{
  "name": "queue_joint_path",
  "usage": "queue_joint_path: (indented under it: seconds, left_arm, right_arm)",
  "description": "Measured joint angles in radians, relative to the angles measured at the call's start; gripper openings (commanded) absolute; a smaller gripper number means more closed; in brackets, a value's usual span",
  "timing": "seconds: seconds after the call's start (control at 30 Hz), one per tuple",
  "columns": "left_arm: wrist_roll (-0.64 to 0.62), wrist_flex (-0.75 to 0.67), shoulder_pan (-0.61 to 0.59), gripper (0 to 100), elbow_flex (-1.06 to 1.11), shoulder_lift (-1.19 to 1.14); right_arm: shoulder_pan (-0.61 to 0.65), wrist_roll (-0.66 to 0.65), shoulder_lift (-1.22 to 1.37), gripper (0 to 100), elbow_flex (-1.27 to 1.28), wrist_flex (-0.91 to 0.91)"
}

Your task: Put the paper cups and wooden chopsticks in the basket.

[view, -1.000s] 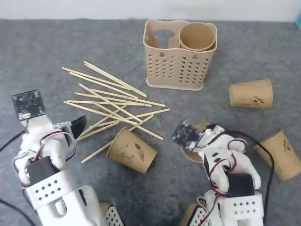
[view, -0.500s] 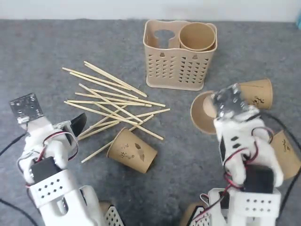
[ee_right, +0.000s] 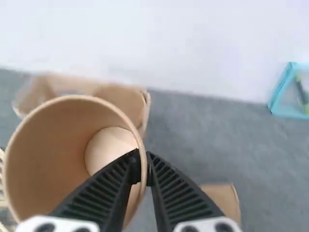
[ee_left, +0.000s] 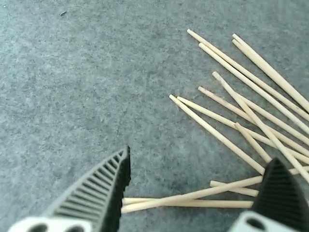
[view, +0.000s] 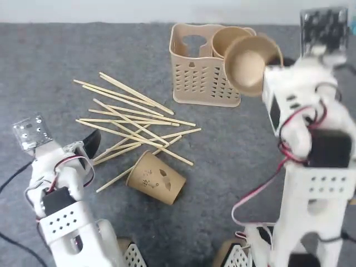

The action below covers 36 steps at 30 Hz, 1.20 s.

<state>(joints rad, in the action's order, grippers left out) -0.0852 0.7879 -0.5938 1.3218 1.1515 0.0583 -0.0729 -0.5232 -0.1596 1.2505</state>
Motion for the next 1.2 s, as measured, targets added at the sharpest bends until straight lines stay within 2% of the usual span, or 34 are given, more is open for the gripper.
queue_joint_path:
  seconds: [0.27,0.5,0.67,0.83,1.2]
  left_arm:
    - [0.0,-0.005,0.0,40,0.0,0.0]
    - [0.0,-0.005,0.026,40,0.018,0.0]
    - [0.0,-0.005,0.029,40,0.018,0.0]
    - [0.002,-0.005,0.032,40,0.018,0.0]
    - [0.002,-0.006,0.031,40,0.031,0.0]
  right_arm:
    - [0.049,0.081,0.305,0.8,-0.457,0.014]
    - [0.06,0.089,0.631,0.8,-0.717,0.018]
    - [0.052,0.089,0.756,0.8,-0.778,0.06]
    - [0.044,0.089,0.772,0.8,-0.784,0.118]
    - [-0.015,0.089,0.838,1.8,-0.783,0.12]
